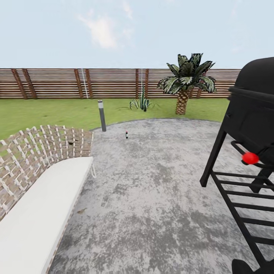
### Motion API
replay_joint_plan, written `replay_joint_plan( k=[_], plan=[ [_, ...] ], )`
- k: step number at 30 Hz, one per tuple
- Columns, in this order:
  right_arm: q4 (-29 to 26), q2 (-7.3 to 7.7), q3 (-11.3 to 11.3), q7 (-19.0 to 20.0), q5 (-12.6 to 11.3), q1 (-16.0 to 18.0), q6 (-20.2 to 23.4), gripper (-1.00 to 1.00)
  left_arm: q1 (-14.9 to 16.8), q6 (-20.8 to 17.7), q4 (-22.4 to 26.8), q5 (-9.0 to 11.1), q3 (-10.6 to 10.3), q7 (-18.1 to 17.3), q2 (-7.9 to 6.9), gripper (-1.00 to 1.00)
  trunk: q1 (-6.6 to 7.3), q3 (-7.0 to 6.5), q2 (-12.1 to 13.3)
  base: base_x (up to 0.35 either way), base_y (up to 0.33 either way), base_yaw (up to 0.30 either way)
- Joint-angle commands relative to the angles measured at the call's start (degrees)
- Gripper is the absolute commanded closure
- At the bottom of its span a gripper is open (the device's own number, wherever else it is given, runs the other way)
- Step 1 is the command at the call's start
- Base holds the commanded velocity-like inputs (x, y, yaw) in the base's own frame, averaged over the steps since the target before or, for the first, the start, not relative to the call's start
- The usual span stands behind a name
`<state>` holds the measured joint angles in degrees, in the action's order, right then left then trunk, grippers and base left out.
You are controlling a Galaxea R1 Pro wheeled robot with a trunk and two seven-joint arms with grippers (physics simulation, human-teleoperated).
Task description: Pick up the pesticide atomizer in the garden and spray insectifuge to fully cover both potted plants in the garden.
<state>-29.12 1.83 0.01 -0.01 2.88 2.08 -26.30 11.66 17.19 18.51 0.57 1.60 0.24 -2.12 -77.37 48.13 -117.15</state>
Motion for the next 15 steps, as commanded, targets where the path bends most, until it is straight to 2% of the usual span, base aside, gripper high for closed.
replay_joint_plan(
  k=[1, 15],
  plan=[
    [0.03, 0.01, -0.01, 0.05, 0.29, 0.03, -0.16, -1.0, 0.03, 0.18, -0.05, 0.05, 0.07, 0.02, 0.01, -1.0, -0.02, 0.05, -0.02, 0.32, 0.008, 0.0],
    [0.03, 0.01, -0.01, -0.08, 0.29, 0.03, -0.16, -1.0, 0.03, 0.22, -0.05, -0.03, 0.07, 0.02, 0.01, -1.0, -0.02, 0.05, -0.02, 0.327, 0.001, 0.0]
  ],
)
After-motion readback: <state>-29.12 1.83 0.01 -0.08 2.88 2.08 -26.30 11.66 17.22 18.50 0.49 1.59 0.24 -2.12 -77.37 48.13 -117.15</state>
